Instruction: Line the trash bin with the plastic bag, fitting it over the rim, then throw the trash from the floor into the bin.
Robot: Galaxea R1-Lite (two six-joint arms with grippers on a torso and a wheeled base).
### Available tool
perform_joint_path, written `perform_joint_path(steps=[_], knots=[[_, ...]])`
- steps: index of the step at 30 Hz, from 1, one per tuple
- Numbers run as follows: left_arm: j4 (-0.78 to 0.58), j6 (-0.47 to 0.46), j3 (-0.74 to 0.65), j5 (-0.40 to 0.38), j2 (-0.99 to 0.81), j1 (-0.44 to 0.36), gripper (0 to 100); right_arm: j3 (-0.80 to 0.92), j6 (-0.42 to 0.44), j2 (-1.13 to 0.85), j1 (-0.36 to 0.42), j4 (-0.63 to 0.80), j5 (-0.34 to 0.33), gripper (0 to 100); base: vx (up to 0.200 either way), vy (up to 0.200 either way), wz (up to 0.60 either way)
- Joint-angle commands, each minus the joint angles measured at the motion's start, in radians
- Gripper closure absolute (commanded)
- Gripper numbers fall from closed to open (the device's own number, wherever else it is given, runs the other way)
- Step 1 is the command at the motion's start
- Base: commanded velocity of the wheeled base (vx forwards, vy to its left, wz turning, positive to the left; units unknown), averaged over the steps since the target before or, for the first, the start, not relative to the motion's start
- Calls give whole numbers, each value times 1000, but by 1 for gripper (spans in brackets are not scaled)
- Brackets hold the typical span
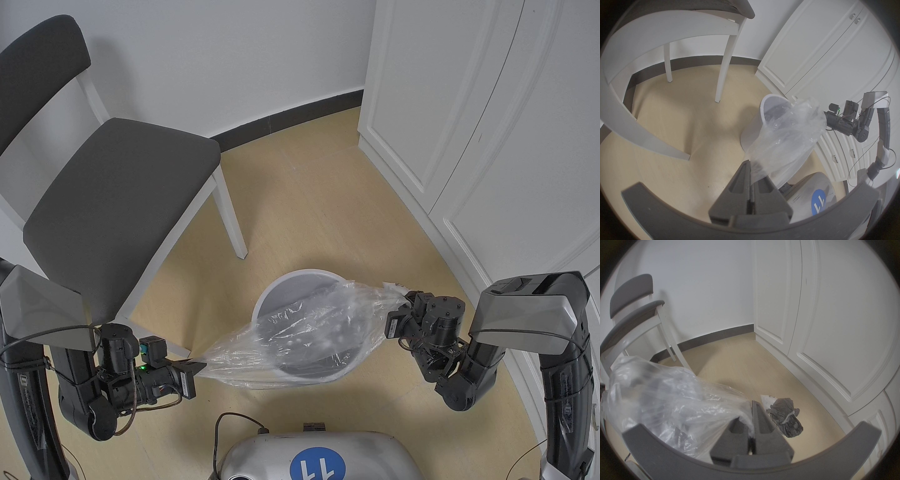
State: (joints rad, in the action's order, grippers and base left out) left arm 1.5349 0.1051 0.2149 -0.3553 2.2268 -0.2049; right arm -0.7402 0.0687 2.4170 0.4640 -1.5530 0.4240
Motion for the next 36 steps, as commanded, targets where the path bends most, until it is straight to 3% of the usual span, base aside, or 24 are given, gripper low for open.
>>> perform_joint_path(steps=[1,13,25,36], knots=[[1,1,-46,-1,-24,5,100,-2,8,1,1,-18,2,100,0,0,0],[1,-1,-152,-1,-30,-62,100,191,-130,-41,-22,-18,-33,100,0,0,0],[1,4,-124,1,13,-82,100,167,-129,-6,-22,-18,-39,100,0,0,0],[1,50,-83,1,-53,-93,100,160,-55,-19,-8,-18,-97,100,0,0,0]])
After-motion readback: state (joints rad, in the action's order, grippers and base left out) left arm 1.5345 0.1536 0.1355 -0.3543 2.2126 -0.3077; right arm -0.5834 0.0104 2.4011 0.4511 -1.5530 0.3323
